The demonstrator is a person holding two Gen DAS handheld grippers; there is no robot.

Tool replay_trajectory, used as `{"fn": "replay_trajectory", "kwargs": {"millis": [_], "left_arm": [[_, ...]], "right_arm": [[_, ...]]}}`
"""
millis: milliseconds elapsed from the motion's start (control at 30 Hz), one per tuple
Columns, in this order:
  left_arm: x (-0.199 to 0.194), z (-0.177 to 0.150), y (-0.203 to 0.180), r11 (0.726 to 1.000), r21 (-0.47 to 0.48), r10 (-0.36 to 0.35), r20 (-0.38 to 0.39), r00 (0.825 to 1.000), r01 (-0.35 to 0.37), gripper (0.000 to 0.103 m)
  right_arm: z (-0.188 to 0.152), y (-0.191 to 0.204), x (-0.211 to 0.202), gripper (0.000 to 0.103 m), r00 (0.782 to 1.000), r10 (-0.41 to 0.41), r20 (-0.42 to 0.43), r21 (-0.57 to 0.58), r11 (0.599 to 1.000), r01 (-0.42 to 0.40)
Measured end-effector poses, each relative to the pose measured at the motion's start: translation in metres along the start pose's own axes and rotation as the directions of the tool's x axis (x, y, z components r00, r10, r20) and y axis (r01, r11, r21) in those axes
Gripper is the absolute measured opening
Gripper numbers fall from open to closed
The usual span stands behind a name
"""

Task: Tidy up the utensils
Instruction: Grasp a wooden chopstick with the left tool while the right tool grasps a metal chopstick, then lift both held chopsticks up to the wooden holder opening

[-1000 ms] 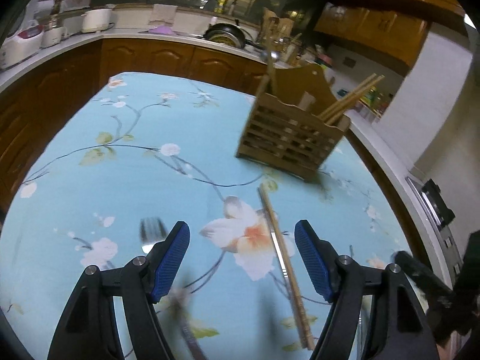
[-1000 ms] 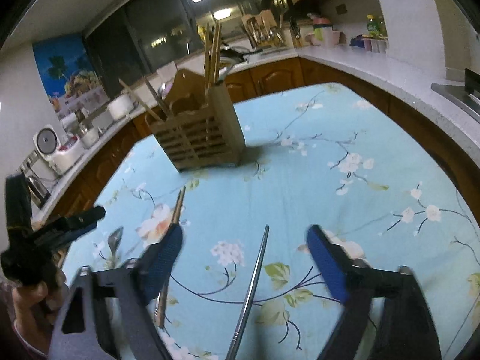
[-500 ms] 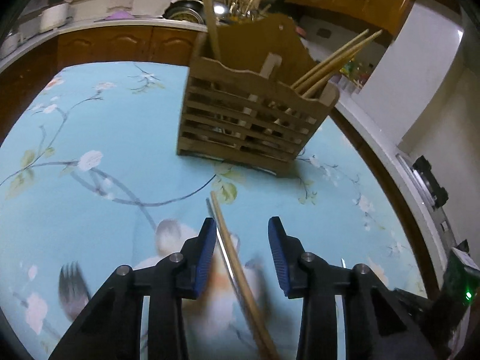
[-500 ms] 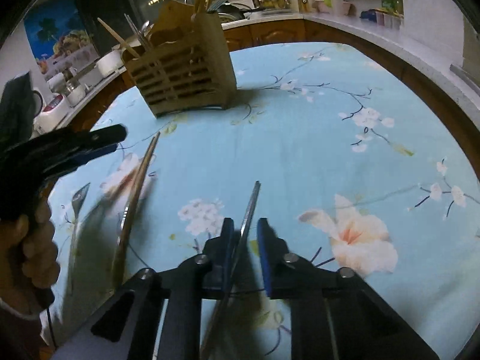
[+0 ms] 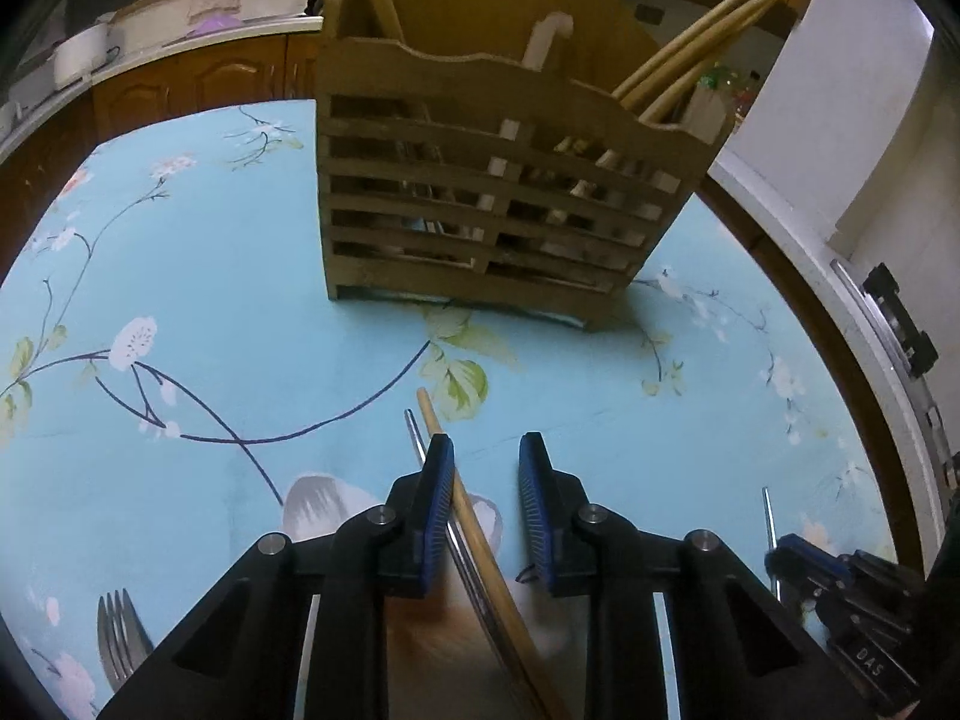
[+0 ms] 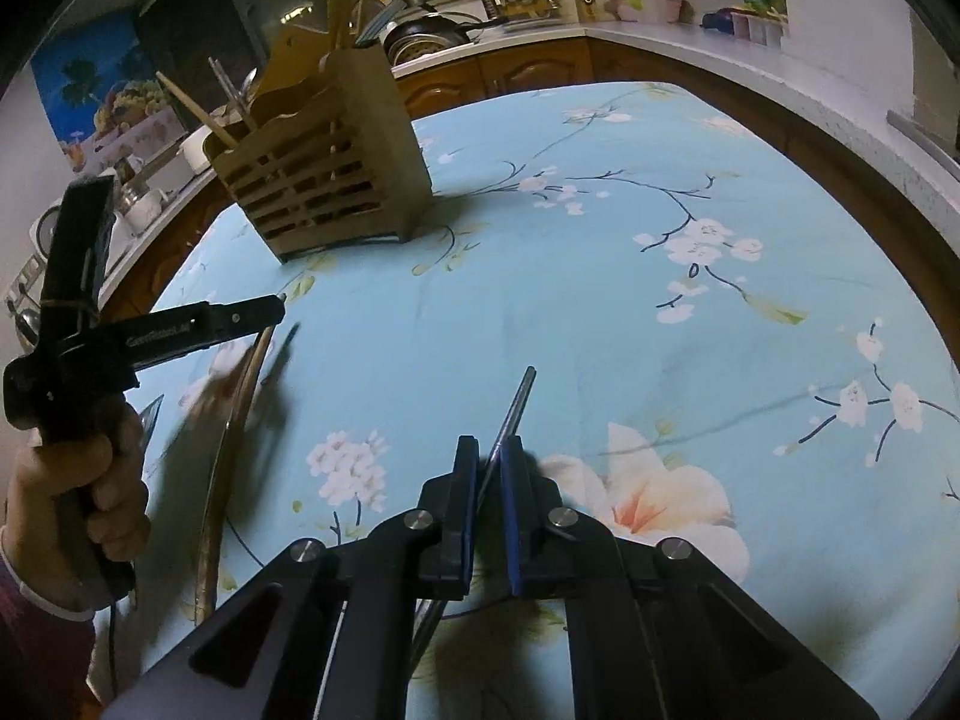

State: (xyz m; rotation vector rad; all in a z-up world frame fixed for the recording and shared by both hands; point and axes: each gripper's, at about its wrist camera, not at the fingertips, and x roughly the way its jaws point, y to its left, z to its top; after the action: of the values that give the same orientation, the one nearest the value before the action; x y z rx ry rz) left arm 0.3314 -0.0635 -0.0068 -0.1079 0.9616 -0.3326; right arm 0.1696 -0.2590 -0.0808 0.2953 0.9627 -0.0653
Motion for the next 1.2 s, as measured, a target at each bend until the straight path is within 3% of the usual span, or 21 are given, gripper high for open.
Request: {"fn": "replay_trajectory", "kwargs": {"millis": [267, 367, 400, 433, 500, 700, 900, 1000, 1200], "left_arm": [[-0.002, -0.003, 0.002, 1.0, 0.007, 0.024, -0.013, 1.0, -0.024, 0.022], [0.0, -0.001, -0.003, 0.999, 0.04, 0.001, -0.027, 1.0, 0.0, 0.021], [0.002, 0.0, -0.004, 0.999, 0.049, -0.008, -0.04, 0.999, 0.01, 0.015], [0.008, 0.0, -0.006, 0.998, 0.051, -0.024, -0.074, 0.997, 0.028, 0.013], [0.01, -0.003, -0.011, 0.996, 0.08, -0.023, -0.071, 0.997, 0.028, 0.01], [0.01, -0.012, -0.014, 0.994, 0.094, -0.046, -0.111, 0.993, 0.056, 0.01], [0.017, 0.0, -0.022, 0.996, 0.093, 0.01, -0.125, 0.992, 0.002, 0.017], [0.025, 0.006, -0.031, 0.99, 0.139, 0.037, -0.125, 0.992, -0.02, 0.017], [0.027, 0.002, -0.035, 0.982, 0.182, 0.06, -0.097, 0.993, -0.041, 0.007]], "right_arm": [[0.002, -0.003, 0.001, 0.006, 1.0, 0.013, -0.001, 0.017, 1.0, -0.013], [0.003, -0.004, 0.001, 0.006, 1.0, 0.011, -0.002, 0.018, 1.0, -0.011], [0.003, -0.003, 0.001, 0.006, 1.0, 0.009, -0.002, 0.017, 1.0, -0.009], [0.004, -0.003, 0.002, 0.006, 1.0, 0.007, -0.002, 0.017, 1.0, -0.007], [0.004, -0.005, 0.001, 0.006, 1.0, 0.0, -0.002, 0.019, 1.0, 0.0], [0.004, -0.012, 0.0, 0.006, 1.0, -0.002, -0.004, 0.029, 1.0, 0.002], [0.014, -0.012, 0.007, 0.006, 1.0, -0.013, -0.011, 0.021, 1.0, 0.013], [0.019, -0.011, 0.012, 0.006, 1.0, -0.021, -0.013, 0.007, 1.0, 0.021], [0.028, -0.005, 0.021, 0.006, 0.998, -0.053, -0.02, -0.039, 0.998, 0.052]]}}
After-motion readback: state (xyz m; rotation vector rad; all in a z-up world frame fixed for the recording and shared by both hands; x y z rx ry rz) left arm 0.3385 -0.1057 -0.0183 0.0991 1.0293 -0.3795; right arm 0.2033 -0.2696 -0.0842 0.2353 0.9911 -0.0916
